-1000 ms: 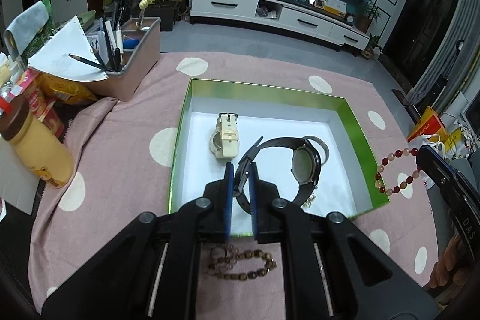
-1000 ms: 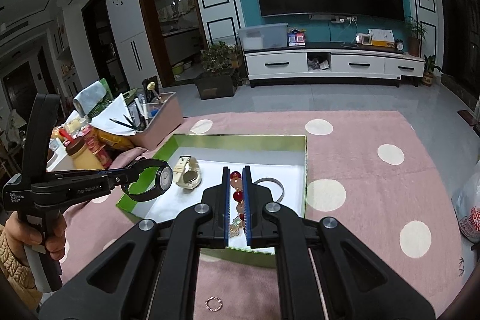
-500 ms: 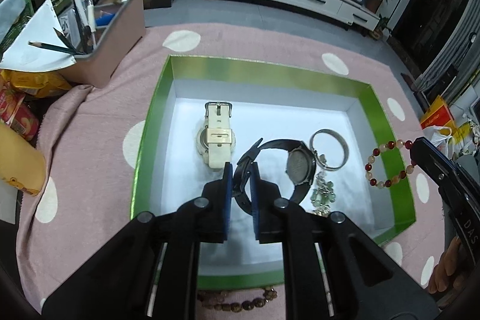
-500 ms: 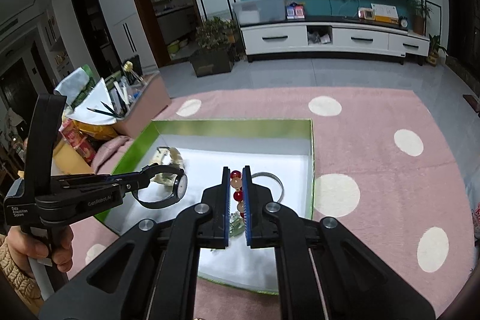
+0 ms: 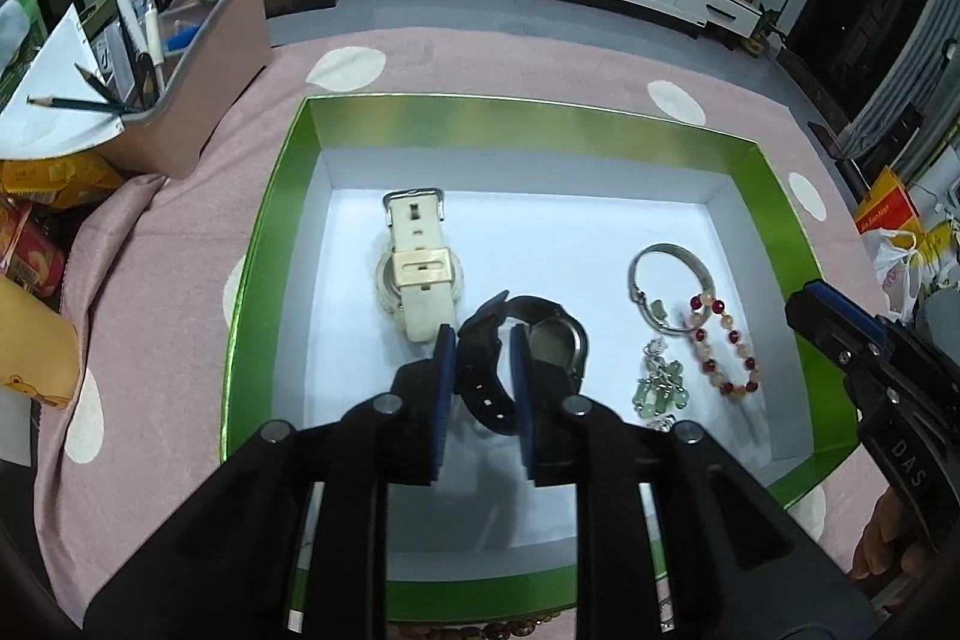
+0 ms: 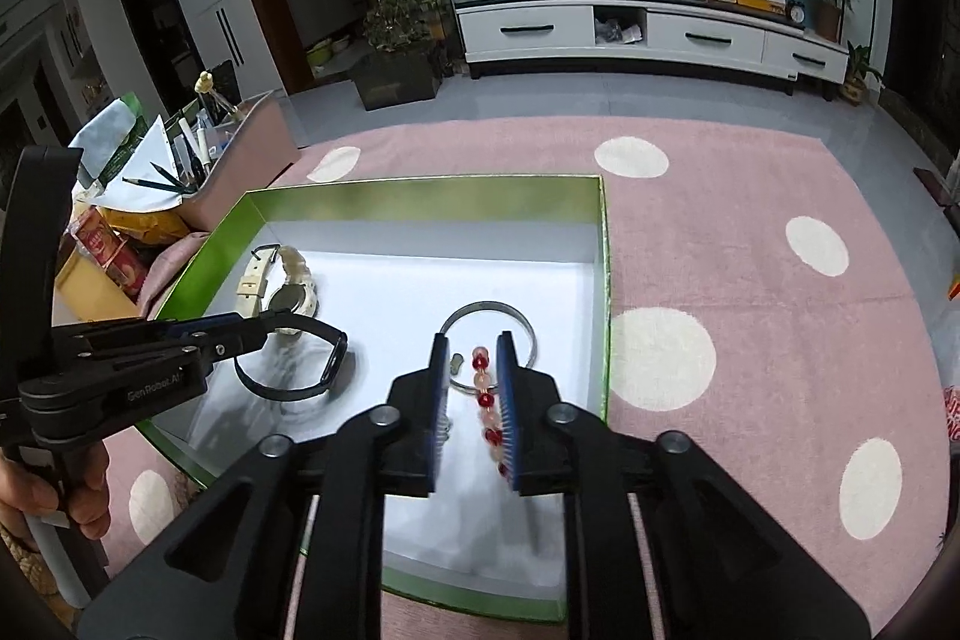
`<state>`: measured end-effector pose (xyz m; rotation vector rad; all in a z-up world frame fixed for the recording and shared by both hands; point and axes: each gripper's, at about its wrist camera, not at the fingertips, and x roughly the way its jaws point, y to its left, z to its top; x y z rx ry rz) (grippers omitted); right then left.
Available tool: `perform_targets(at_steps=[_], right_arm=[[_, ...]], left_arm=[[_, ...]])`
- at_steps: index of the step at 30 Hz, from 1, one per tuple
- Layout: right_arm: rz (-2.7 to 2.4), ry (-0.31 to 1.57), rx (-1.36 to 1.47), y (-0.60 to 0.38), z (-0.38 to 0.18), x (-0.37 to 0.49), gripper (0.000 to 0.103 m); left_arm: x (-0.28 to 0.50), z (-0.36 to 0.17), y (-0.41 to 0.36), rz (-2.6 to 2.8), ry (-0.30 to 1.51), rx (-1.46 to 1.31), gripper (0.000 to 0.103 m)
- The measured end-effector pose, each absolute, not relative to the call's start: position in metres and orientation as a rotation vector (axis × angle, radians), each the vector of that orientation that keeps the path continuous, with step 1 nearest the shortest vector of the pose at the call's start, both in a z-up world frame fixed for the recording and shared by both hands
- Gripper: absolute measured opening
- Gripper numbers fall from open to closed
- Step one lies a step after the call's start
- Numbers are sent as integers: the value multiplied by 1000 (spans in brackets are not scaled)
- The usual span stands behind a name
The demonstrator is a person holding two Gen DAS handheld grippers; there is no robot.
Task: Organize jewelry
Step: 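Open both tools to release the watch and bracelet in the box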
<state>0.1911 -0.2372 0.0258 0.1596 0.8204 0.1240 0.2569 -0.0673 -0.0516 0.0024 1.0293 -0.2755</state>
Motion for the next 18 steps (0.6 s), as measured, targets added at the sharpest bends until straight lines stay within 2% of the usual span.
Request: perform_targets(at_steps=[3, 4, 5, 7, 10, 18], right_arm=[[123, 802, 148, -238, 31, 186, 28], [127, 796, 149, -238, 33, 184, 31], [128, 793, 150, -238, 34, 183, 32], [125, 784, 152, -240, 37, 179, 33], [127, 769, 158, -242, 41, 173, 34], [140, 723, 140, -238, 58, 147, 34]], left_arm=[[254, -49, -66, -287, 1022, -2, 37], [252, -48, -66, -297, 1022, -7, 44], [251, -46, -65, -301, 1018, -8, 47], [247, -43, -66, -305, 1013, -3, 47], [243, -38, -63, -312, 1004, -10, 53], [230, -17, -54, -306, 964, -17, 54]])
